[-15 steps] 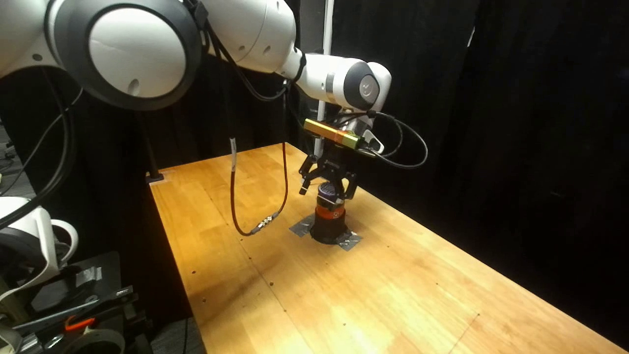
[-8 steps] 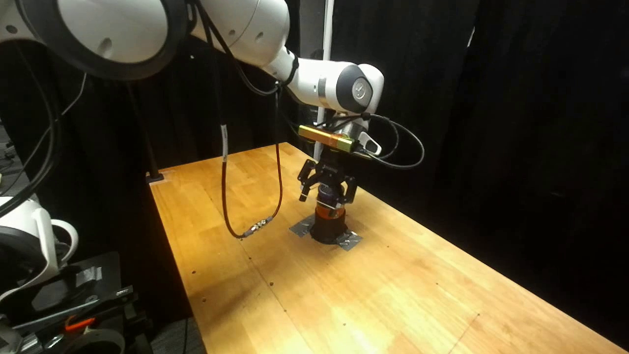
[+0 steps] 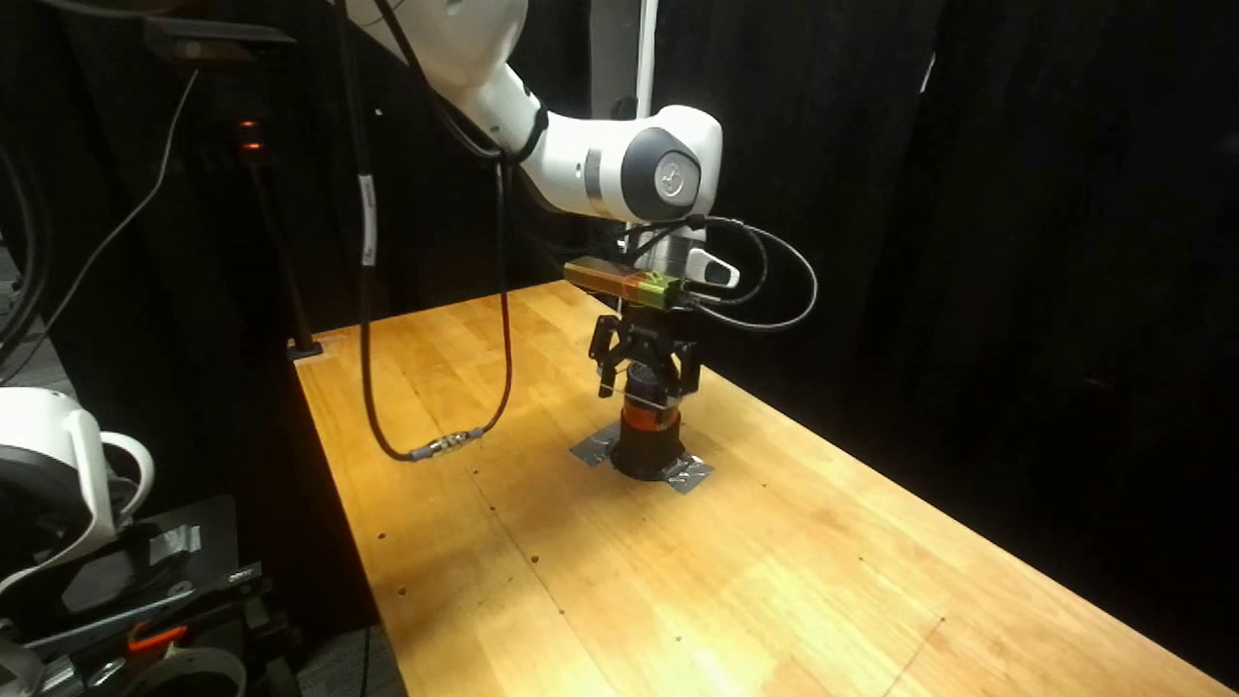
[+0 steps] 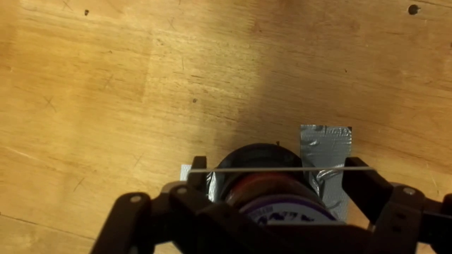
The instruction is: Remove the rubber band from the jar.
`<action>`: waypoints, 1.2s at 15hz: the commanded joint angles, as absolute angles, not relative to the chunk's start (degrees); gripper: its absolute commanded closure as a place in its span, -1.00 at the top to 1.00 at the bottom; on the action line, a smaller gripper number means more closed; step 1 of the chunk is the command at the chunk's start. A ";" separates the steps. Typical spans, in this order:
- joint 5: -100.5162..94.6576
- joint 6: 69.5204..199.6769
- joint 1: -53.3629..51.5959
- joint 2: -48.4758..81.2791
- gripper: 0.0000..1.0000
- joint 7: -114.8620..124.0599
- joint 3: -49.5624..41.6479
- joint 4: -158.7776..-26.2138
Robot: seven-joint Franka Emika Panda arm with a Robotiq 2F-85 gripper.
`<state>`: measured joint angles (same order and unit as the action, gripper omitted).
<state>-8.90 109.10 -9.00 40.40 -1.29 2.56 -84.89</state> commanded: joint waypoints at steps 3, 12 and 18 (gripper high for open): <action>-11.16 122.97 -9.56 29.81 1.00 2.02 2.16 -103.87; -21.92 149.30 -11.88 17.81 1.00 12.17 -1.28 -127.03; -37.74 167.32 -16.75 14.89 1.00 26.57 -9.22 -135.93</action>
